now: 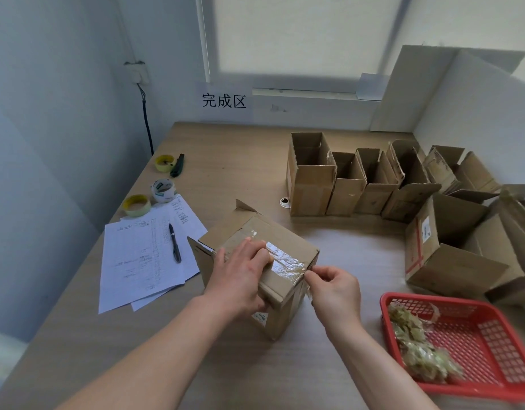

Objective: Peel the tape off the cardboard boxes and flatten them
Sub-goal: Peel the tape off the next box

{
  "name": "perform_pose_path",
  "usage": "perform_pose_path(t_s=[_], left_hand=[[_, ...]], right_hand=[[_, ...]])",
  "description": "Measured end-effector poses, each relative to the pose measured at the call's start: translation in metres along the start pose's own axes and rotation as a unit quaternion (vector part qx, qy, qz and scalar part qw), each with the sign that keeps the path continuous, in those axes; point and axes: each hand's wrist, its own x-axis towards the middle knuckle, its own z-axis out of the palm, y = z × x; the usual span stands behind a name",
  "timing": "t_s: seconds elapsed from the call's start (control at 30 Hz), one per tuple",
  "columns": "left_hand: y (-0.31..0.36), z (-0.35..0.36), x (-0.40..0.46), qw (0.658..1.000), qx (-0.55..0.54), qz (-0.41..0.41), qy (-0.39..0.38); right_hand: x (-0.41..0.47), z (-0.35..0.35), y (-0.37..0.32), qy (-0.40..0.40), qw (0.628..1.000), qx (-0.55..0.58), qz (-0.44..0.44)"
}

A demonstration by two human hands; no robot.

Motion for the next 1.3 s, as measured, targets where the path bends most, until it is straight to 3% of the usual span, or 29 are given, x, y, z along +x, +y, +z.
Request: perform_pose_path(t_s=[0.1,0.27,0.33,0.43,0.57,0.67,0.77,1.0,1.17,1.3], left_hand=[[0.0,0.0,0.0,1.0,0.002,0.0,0.003],[0.002,0.0,-0.001,1.0,0.004,-0.006,-0.002],[0.002,-0.001,-0.002,1.0,0.005,-0.006,-0.007],[0.001,-0.003,-0.005,1.0,0.004,0.001,-0.013],[0.001,-0.008,-0.007,0.999,0.008,0.008,-0.038],[0.003,-0.011,-0.007,0.999,0.02,0.01,-0.046],[0.004,-0.013,-0.007,0.998,0.023,0.009,-0.055],[0.004,-0.013,-0.007,0.998,0.03,0.016,-0.055],[0.003,-0.013,-0.007,0.997,0.041,0.022,-0.062],[0.005,-0.012,-0.007,0.998,0.034,0.018,-0.057]], right_hand=[[-0.001,-0.002,-0.001,0.013,0.99,-0.113,-0.089],[0.004,-0.008,-0.002,-0.002,0.921,-0.315,-0.229],[0.005,-0.01,0.0,-0.017,0.901,-0.336,-0.274],[0.004,-0.015,0.009,-0.047,0.902,-0.281,-0.324],[-0.002,-0.016,0.018,-0.073,0.929,-0.191,-0.309],[0.003,-0.01,0.01,-0.079,0.975,-0.119,-0.172],[0.009,-0.005,0.002,-0.076,0.987,-0.102,-0.094],[-0.01,0.006,0.013,0.017,0.983,-0.08,-0.165],[-0.016,0.005,0.013,0.024,0.954,-0.161,-0.252],[-0.017,-0.014,0.011,0.027,0.91,-0.262,-0.32]])
